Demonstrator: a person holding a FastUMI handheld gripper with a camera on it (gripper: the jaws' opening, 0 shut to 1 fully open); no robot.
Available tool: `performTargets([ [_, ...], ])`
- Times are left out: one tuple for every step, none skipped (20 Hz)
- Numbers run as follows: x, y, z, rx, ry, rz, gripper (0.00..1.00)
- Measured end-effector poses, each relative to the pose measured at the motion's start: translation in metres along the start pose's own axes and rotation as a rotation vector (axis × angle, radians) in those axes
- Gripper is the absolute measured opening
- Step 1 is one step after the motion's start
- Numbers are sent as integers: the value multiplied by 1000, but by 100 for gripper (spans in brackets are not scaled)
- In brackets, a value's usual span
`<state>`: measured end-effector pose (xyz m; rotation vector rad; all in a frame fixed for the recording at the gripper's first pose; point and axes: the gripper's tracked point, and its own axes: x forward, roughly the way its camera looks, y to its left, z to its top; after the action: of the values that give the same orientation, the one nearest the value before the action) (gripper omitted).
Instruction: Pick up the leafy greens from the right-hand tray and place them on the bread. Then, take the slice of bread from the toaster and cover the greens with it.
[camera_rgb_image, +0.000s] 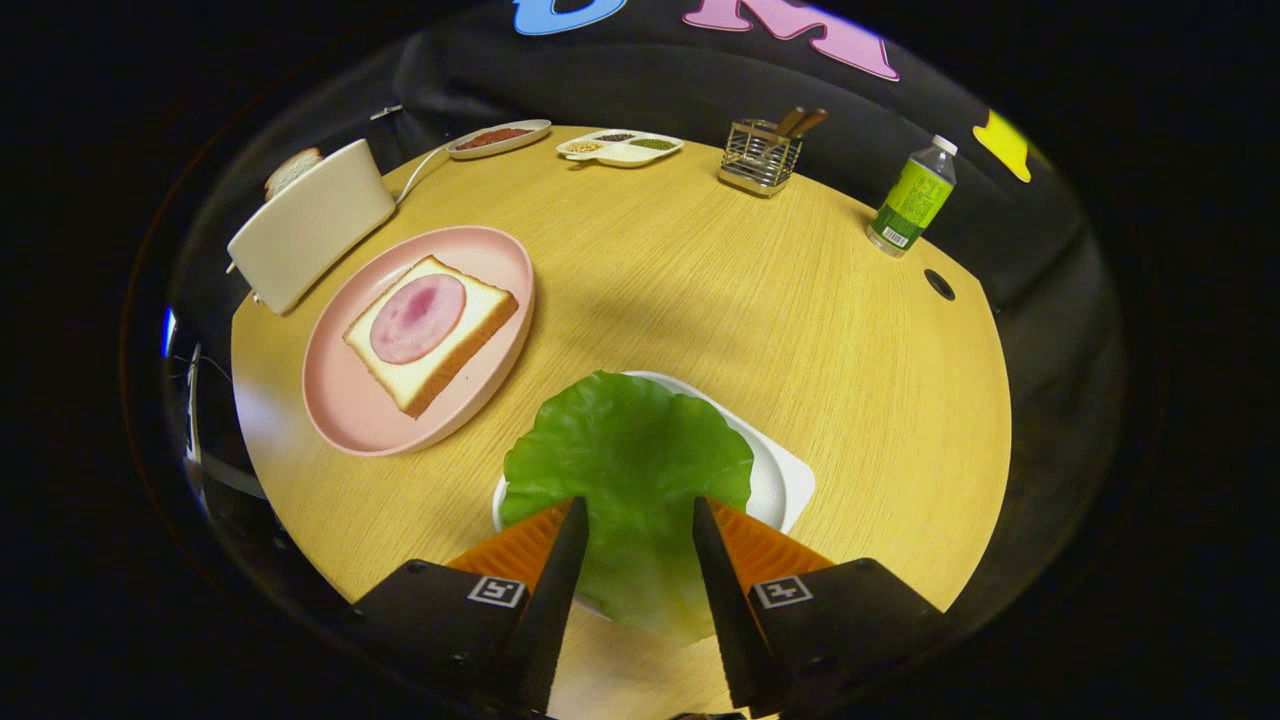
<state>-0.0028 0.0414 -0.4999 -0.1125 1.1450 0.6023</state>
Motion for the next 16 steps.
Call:
performTargets([
  [1, 1, 2, 22, -1, 16, 66],
  [4, 1, 2, 42, 3, 19, 63],
  [4, 2, 1, 56, 13, 25, 62],
  [4, 0, 1, 63, 15, 20, 62],
  [2, -2, 2, 61, 15, 17, 61],
  [3, -1, 1, 58, 20, 16, 54],
  [4, -1, 1, 58, 20, 11, 37],
  [2, -1, 0, 60, 24, 7, 20],
  [1, 0, 2, 55, 21, 4, 14],
  [2, 0, 1, 53, 21, -2, 8],
  [0, -1, 2, 52, 16, -10, 8],
  [-5, -2, 5, 61, 0, -20, 7],
  [-12, -3, 10, 80, -25, -25, 8],
  [-20, -2, 18, 102, -55, -25, 7],
  [-29, 0, 24, 117, -78, -22, 7],
  [-40, 1, 30, 122, -98, -24, 7],
])
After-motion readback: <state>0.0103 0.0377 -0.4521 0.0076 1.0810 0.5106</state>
